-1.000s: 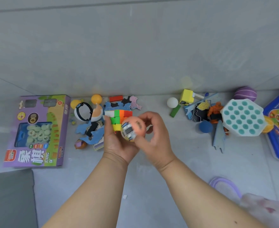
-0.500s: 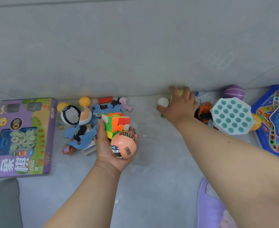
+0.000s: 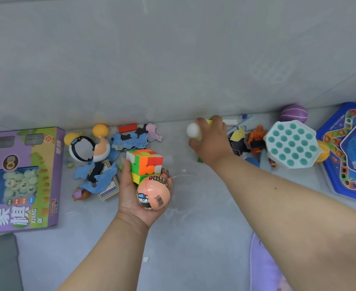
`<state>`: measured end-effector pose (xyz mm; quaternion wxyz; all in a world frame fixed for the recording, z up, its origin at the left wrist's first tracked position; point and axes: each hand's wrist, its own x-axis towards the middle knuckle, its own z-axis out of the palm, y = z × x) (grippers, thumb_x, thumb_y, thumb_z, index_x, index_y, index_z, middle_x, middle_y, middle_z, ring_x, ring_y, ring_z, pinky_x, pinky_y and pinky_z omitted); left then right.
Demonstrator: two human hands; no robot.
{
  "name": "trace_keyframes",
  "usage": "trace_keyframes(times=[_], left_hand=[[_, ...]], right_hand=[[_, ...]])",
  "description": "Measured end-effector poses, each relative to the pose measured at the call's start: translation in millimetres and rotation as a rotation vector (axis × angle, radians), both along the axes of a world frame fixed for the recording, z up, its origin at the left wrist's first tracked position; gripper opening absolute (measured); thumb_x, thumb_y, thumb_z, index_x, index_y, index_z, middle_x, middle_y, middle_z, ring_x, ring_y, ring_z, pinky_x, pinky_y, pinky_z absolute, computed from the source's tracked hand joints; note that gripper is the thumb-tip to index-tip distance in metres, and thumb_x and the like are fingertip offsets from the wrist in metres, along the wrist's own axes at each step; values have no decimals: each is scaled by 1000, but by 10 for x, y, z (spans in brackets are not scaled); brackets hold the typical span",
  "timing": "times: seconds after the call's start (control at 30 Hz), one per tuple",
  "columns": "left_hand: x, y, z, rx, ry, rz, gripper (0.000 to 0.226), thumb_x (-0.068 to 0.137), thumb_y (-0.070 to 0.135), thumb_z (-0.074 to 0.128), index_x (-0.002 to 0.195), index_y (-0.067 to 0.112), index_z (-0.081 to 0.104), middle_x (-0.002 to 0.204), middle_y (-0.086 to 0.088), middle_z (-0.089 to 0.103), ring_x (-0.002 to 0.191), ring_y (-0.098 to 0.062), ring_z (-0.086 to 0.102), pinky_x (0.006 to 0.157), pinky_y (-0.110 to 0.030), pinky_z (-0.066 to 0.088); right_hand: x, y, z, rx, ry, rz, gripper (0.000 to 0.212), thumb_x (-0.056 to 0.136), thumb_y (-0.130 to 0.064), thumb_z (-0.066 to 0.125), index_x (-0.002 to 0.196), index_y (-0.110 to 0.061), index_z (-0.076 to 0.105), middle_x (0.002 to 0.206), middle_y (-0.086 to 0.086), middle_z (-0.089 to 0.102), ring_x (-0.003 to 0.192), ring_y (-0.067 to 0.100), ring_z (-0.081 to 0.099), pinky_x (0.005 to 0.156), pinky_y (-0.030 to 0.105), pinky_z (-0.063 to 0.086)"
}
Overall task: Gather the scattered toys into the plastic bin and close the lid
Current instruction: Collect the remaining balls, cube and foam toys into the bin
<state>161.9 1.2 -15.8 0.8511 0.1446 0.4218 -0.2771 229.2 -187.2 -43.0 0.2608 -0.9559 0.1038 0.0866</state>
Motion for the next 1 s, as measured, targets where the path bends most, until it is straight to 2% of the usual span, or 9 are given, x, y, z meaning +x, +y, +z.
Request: trace_keyframes(times=[0.07,0.17,0.27,0.4,0.53,0.63,0.73,0.8,1.0], left_hand=[[-7,2,-13,-1,-4,-7,78,56,65,76,120,24,58,97,-3,57,75,-18,60,60,-30,55],[-12,5,4,-1,1,1,81,56,64,77,124,25,58,97,-3,58,76,-18,60,60,-30,56],[12,33,108,29,-11,21,73,58,64,75,117,24,59,97,-2,58,79,-17,58,61,-30,56],[114,83,398,113,-36,34,68,58,65,73,112,26,59,95,-2,58,84,-19,58,65,-32,56],[204,165,835,236,-85,56,60,72,72,58,104,22,66,102,-1,66,90,-22,64,83,-33,53],[234,328,1296,295,-170,60,62,79,73,47,83,15,69,77,-7,71,67,-25,71,70,-33,55],[235,614,1773,411,-199,46,58,81,72,46,78,17,65,64,-6,67,55,-24,68,58,-31,56],[227,875,2088,518,-208,38,56,80,72,49,79,18,64,60,-4,65,52,-22,66,56,-29,54],[-123,1850,2938,795,-205,139,56,75,72,56,101,24,66,88,-3,71,80,-27,70,68,-44,55]], right_hand=[[-83,86,58,379,-57,-243,46,80,-23,65,124,-20,50,123,11,37,108,26,45,93,32,41],[-243,262,223,1108,102,-536,28,75,-20,64,99,-29,52,97,2,50,79,17,52,64,29,45],[-388,371,323,1497,160,-688,31,66,-22,55,96,-24,51,88,3,50,70,16,48,53,25,40],[-476,573,699,1528,112,-634,37,63,-21,50,100,-20,51,86,4,51,65,14,47,51,23,36],[-564,851,1225,1553,36,-506,30,64,-20,48,94,-21,51,82,0,59,57,9,53,46,20,35],[-606,1060,1634,1591,86,-431,27,64,-21,48,90,-23,51,77,1,58,56,10,52,45,18,35],[-579,1322,2044,1597,135,-361,27,63,-22,49,90,-21,52,72,1,58,63,16,52,52,23,38],[-583,1542,2324,1594,157,-300,31,64,-23,51,95,-21,52,80,5,54,68,19,51,57,27,43],[-824,2436,3123,1489,269,24,11,90,-19,48,98,-27,50,83,4,48,67,19,51,64,33,45]])
